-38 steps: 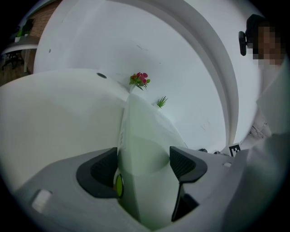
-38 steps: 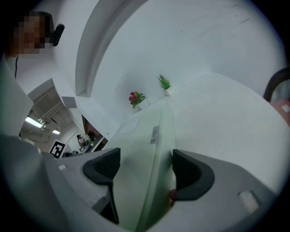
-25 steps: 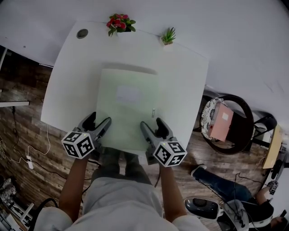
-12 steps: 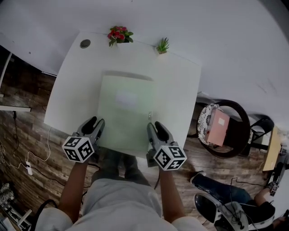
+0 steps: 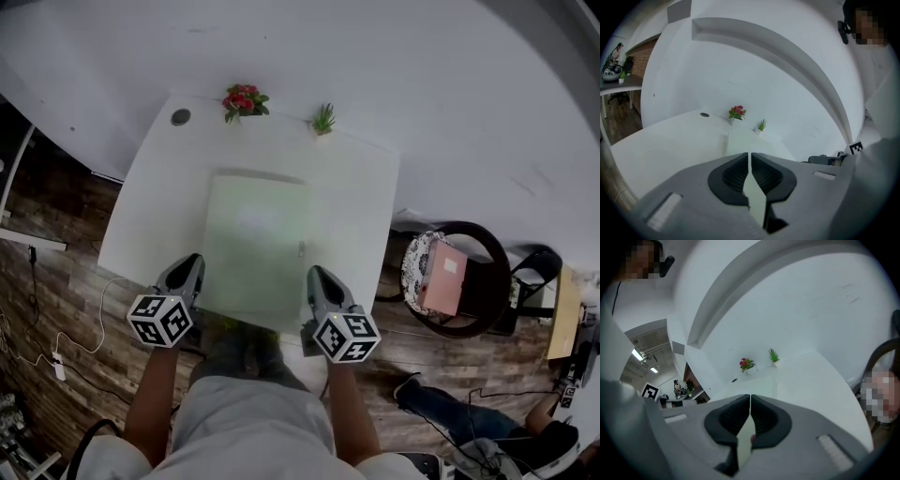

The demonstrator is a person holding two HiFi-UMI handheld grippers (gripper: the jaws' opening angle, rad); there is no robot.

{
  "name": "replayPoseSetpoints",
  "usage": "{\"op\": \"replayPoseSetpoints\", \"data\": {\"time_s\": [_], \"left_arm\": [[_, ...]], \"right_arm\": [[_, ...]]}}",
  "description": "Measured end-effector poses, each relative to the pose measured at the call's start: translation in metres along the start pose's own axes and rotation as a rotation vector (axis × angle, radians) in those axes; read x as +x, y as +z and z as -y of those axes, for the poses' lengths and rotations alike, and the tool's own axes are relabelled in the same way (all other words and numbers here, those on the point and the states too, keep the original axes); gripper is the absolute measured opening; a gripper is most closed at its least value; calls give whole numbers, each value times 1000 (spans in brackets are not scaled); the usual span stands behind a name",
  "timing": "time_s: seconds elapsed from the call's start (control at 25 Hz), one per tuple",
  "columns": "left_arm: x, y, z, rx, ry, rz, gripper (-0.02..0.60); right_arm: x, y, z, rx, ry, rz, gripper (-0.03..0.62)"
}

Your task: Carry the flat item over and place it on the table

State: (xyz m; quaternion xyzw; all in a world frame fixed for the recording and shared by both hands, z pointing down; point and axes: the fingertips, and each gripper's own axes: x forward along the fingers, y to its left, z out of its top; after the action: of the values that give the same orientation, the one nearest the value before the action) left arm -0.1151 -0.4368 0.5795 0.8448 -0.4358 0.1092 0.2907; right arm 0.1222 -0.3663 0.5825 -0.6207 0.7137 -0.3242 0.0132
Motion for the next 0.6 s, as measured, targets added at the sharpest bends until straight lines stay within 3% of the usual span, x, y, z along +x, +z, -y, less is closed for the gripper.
{"op": "replayPoseSetpoints", "data": {"time_s": [0.6], "left_arm": [[-43,50,41,59,-17,166,8]], "right_arm": [[-46,49,-17,-113,27,102,3]]}}
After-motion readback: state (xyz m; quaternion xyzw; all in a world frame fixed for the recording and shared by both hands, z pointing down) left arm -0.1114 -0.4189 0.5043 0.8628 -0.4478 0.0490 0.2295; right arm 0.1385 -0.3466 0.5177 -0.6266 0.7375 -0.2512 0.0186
